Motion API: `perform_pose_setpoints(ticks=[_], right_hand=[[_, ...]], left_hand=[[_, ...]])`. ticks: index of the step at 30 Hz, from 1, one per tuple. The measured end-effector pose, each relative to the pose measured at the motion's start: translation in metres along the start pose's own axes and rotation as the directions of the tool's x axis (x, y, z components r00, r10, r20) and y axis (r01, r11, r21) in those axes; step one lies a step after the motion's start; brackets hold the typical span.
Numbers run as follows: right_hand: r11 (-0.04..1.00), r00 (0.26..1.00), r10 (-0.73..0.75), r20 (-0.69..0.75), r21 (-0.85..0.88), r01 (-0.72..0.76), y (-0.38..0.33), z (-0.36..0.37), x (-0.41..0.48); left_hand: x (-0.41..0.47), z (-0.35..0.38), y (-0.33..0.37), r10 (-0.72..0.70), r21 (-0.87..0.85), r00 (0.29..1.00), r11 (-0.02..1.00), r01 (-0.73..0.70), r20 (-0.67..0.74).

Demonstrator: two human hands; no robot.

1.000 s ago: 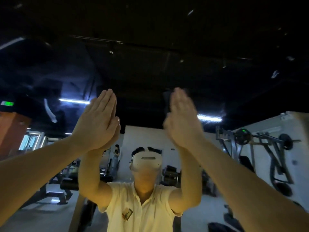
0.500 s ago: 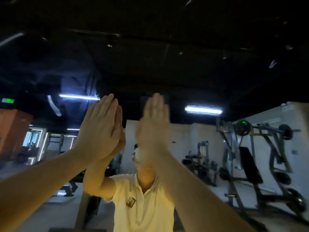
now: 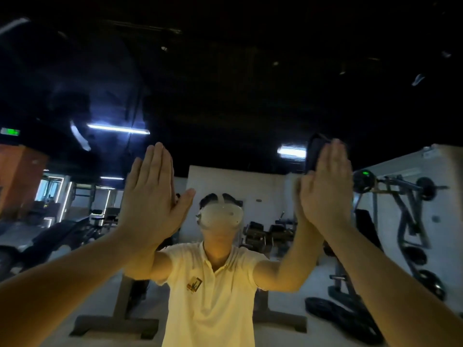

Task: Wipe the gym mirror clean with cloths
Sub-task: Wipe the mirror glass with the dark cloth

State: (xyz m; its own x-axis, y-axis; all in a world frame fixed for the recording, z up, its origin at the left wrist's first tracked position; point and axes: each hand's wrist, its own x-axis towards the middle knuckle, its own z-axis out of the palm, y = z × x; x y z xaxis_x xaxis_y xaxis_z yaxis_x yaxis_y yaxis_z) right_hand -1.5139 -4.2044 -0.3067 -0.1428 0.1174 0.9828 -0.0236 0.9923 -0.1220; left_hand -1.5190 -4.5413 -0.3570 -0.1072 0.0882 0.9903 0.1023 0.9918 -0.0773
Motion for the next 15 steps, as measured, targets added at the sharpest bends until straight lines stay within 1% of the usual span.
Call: perform_pose_setpoints(ticks=[2,3,4,5,7,9,10,11,13,14,15], right_hand=[[0.982,0.984,0.178,0.009,0.058,-0.178,-0.006,-0.003,-0.008],[0.975,0.976,0.216,0.01,0.057,-0.216,-0.019,-0.003,-0.014],[0.979,0.979,0.202,0.004,0.032,-0.202,-0.036,-0.001,-0.022],[0.99,0.99,0.139,0.004,0.0,-0.139,-0.056,0.001,-0.03],[0.997,0.998,-0.067,0.019,-0.026,0.068,-0.102,0.005,-0.047],[0.967,0.966,-0.254,0.056,0.005,0.254,-0.152,0.008,-0.066],[0.935,0.931,-0.355,0.087,0.041,0.353,-0.176,0.009,-0.076],[0.885,0.879,-0.465,0.107,0.082,0.458,-0.196,0.009,-0.087],[0.756,0.746,-0.655,0.12,0.115,0.644,-0.215,0.011,-0.104],[0.71,0.7,-0.704,0.122,0.089,0.698,-0.21,0.012,-0.105],[0.695,0.687,-0.717,0.114,0.042,0.718,-0.197,0.012,-0.102]], left_hand=[[0.0,0.0,-0.001,-0.003,0.013,1.0,1.0,0.003,0.006],[-0.001,0.0,-0.001,-0.004,0.014,1.0,1.0,0.004,0.012],[-0.001,0.0,-0.001,-0.004,0.013,1.0,1.0,0.003,0.016],[-0.001,0.0,-0.002,0.002,0.009,1.0,1.0,-0.002,0.023],[0.0,-0.003,-0.009,0.027,-0.028,0.999,0.999,-0.026,0.043],[0.001,-0.009,-0.022,0.071,-0.103,0.994,0.993,-0.063,0.082],[0.0,-0.012,-0.029,0.103,-0.137,0.99,0.987,-0.089,0.101],[-0.003,-0.014,-0.035,0.13,-0.164,0.986,0.98,-0.113,0.101],[-0.016,-0.019,-0.041,0.131,-0.202,0.99,0.972,-0.12,0.045],[-0.024,-0.02,-0.042,0.109,-0.221,0.994,0.97,-0.104,0.012],[-0.033,-0.02,-0.04,0.084,-0.234,0.996,0.968,-0.086,-0.017]])
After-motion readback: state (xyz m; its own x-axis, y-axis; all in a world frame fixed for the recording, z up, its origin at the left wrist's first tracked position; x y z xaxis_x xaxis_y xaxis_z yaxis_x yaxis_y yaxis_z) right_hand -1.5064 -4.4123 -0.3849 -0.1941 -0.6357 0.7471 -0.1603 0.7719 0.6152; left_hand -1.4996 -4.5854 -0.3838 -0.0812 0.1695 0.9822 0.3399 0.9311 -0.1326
